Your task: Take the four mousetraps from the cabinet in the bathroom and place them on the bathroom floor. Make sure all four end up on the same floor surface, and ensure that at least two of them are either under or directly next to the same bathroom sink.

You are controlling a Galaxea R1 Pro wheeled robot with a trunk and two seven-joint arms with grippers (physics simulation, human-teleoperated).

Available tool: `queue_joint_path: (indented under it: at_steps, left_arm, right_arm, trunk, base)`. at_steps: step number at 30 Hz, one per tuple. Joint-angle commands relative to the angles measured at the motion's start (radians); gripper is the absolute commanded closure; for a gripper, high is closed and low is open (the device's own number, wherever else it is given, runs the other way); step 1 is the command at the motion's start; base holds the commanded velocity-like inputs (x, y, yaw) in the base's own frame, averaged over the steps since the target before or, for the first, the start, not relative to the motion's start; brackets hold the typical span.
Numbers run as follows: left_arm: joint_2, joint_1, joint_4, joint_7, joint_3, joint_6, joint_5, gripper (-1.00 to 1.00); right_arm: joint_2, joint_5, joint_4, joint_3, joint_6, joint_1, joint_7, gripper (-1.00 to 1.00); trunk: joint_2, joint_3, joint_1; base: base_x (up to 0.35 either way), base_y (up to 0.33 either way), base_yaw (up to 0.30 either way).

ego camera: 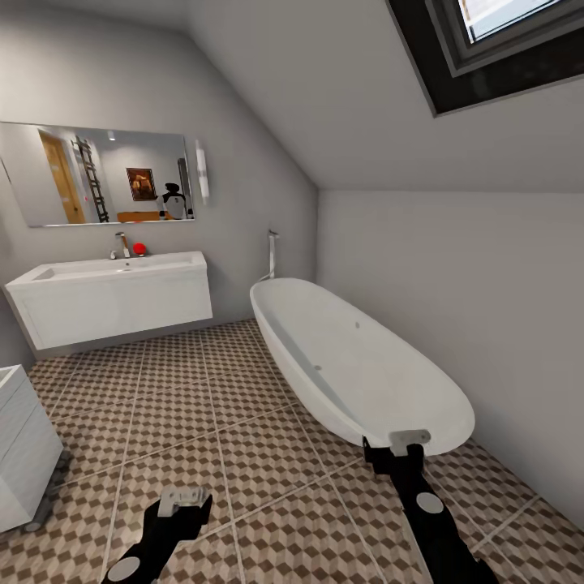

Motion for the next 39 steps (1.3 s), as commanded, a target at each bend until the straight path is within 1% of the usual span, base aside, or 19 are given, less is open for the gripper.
queue_joint_path:
  at_steps: [1, 4, 6, 12, 15, 16, 20, 24, 28, 39]
  left_arm:
    - [0.000, 0.000, -0.003, 0.000, 0.001, 0.005, -0.001, -1.00]
    - [0.001, 0.000, -0.003, 0.000, 0.001, 0.004, -0.002, -1.00]
    - [0.002, -0.001, 0.002, 0.000, 0.001, 0.004, -0.002, -1.00]
    - [0.005, -0.001, 0.025, -0.001, 0.001, -0.001, -0.002, -1.00]
    - [0.015, -0.001, 0.031, -0.001, 0.001, -0.002, -0.002, -1.00]
    - [0.015, -0.001, 0.031, -0.001, 0.001, -0.002, -0.002, -1.00]
    - [0.034, -0.001, 0.035, -0.001, 0.002, -0.003, -0.002, -1.00]
    - [0.042, -0.001, 0.036, -0.001, 0.002, -0.004, -0.002, -1.00]
    - [0.046, -0.001, 0.034, -0.001, 0.001, -0.004, -0.002, -1.00]
    - [0.047, -0.001, 0.029, -0.003, 0.000, -0.004, -0.002, -1.00]
  right_arm:
    - [0.001, 0.010, -0.005, 0.003, 0.009, -0.003, -0.003, -1.00]
    - [0.002, 0.010, -0.013, 0.015, 0.006, -0.007, -0.003, -1.00]
    - [0.002, 0.010, -0.015, 0.034, -0.003, -0.008, -0.003, -1.00]
    - [0.002, 0.010, -0.012, 0.123, -0.050, -0.010, -0.006, -1.00]
    - [0.002, 0.010, -0.008, 0.150, -0.065, -0.010, -0.009, -1.00]
    - [0.002, 0.010, -0.008, 0.150, -0.065, -0.010, -0.009, -1.00]
    - [0.001, 0.010, -0.001, 0.167, -0.074, -0.010, -0.011, -1.00]
    - [0.001, 0.011, 0.004, 0.173, -0.078, -0.011, -0.012, -1.00]
    - [0.001, 0.011, 0.006, 0.177, -0.081, -0.011, -0.013, -1.00]
    - [0.002, 0.010, 0.007, 0.178, -0.082, -0.011, -0.015, -1.00]
  trunk:
    - [-0.001, -0.001, 0.000]
    - [-0.001, -0.001, 0.000]
    - [-0.001, -0.001, 0.000]
    - [-0.001, -0.001, 0.000]
    - [-0.001, -0.001, 0.000]
    - [-0.001, -0.001, 0.000]
    - [-0.001, -0.001, 0.000]
    - [-0.001, -0.001, 0.000]
    - [-0.001, -0.001, 0.000]
    - [-0.001, -0.001, 0.000]
  base:
    - [0.000, 0.000, 0.000]
    - [0.000, 0.000, 0.000]
    - [0.000, 0.000, 0.000]
    - [0.000, 0.000, 0.000]
    - [0.000, 0.000, 0.000]
    - [0.000, 0.000, 0.000]
    - [0.000, 0.000, 0.000]
    - [0.000, 0.000, 0.000]
    - [0.000, 0.000, 0.000]
    - [0.000, 0.000, 0.000]
